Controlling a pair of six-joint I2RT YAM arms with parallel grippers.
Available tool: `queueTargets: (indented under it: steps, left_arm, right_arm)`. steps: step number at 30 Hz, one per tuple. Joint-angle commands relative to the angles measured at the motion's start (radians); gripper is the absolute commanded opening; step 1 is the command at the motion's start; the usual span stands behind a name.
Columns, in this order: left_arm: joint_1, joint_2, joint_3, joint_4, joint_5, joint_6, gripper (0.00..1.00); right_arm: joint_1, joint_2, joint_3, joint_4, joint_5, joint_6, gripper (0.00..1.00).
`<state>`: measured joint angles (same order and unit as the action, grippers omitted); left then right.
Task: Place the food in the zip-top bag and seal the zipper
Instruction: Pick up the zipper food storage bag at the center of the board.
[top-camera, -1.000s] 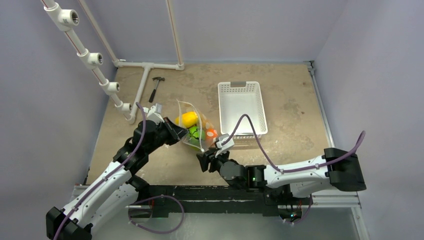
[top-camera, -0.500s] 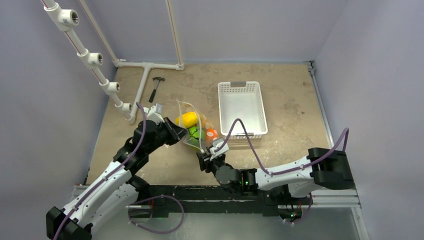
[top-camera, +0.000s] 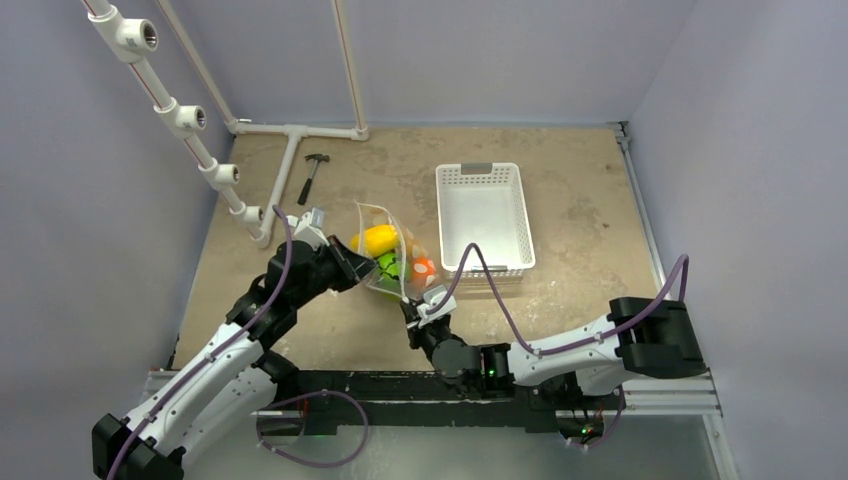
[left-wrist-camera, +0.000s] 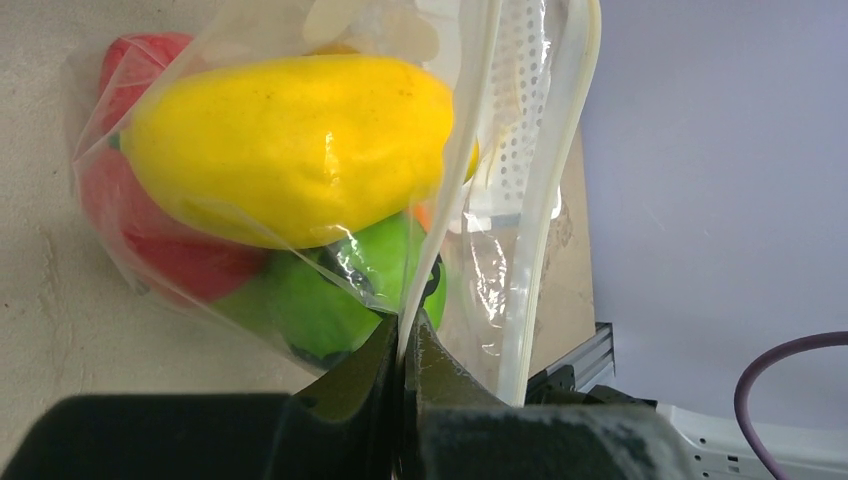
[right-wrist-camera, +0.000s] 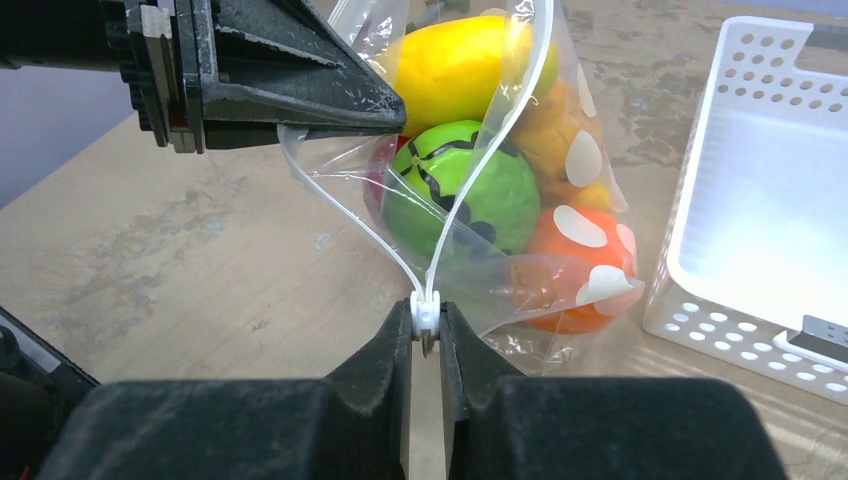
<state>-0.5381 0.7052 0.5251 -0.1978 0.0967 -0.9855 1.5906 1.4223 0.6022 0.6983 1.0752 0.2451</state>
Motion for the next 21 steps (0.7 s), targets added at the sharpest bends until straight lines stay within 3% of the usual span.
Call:
queueTargets:
  steps: [1,2,5,13,21]
  left_arm:
    - [-0.001,-0.019,0.01,-0.014,-0.011,-0.003,0.0]
    - [-0.002,-0.022,0.016,-0.024,-0.012,-0.002,0.0]
    - [-0.001,-0.028,0.03,-0.046,-0.018,0.003,0.0]
    - [-0.001,-0.064,0.104,-0.171,-0.089,0.056,0.2]
    - [-0.001,-0.047,0.349,-0.409,-0.213,0.199,0.43]
  right_arm:
    - [0.01,-0.027,0.007,0.092,0.053,-0.071,0.07]
    - [0.012,-0.035,0.002,0.102,0.052,-0.085,0.0]
    - [0.014,-0.058,-0.01,0.127,0.033,-0.129,0.0]
    - [0.014,-0.152,-0.001,0.071,-0.09,-0.195,0.0]
    - [0.014,-0.251,0.053,-0.113,-0.247,-0.225,0.0]
